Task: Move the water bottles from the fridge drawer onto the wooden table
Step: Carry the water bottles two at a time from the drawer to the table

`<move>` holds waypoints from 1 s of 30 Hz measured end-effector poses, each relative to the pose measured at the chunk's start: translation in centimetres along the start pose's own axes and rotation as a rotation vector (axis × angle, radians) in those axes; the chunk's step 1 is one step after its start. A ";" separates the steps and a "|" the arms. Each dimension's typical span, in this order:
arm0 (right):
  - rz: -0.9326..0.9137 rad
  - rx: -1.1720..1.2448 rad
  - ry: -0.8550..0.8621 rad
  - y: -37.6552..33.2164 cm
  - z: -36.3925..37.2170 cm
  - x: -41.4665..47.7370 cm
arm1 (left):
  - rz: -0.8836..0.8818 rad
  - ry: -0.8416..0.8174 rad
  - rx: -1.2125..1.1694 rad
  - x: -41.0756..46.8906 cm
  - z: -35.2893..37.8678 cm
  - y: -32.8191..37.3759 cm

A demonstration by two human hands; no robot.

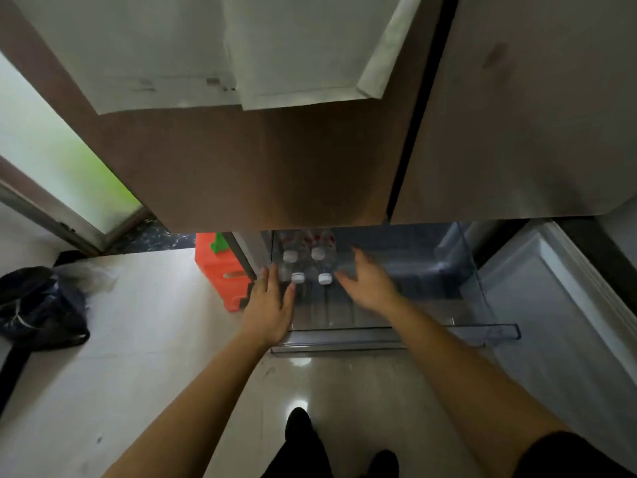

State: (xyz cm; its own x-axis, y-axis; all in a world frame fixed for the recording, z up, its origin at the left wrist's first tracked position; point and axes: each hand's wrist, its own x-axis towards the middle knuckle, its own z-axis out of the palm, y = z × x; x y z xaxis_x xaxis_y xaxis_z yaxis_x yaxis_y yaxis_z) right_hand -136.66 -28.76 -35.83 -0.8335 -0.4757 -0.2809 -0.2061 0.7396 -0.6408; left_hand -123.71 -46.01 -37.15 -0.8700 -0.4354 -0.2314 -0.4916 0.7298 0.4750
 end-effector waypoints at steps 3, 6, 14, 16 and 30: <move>0.126 0.214 -0.055 -1.6 1.9 3.7 | 0.009 0.003 -0.033 -0.2 0.3 0.1; 0.201 0.337 -0.063 -2.8 4.0 7.1 | 0.020 0.004 -0.059 -0.2 0.2 -0.2; 0.332 0.659 0.026 -2.1 6.1 10.1 | 0.097 0.096 0.151 0.3 -0.4 -0.2; 0.364 0.675 0.073 -1.1 4.7 9.6 | 0.177 0.155 0.220 1.0 -0.7 0.0; 0.574 0.799 0.173 6.0 -2.9 0.9 | -0.026 -0.153 0.408 8.8 1.4 5.2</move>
State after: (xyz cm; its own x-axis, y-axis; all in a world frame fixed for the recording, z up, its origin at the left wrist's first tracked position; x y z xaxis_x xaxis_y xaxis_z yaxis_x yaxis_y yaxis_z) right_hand -140.16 -23.40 -37.91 -0.7750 -0.0240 -0.6315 0.6036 0.2679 -0.7509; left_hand -133.94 -45.31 -37.92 -0.8377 -0.3957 -0.3765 -0.4612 0.8817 0.0997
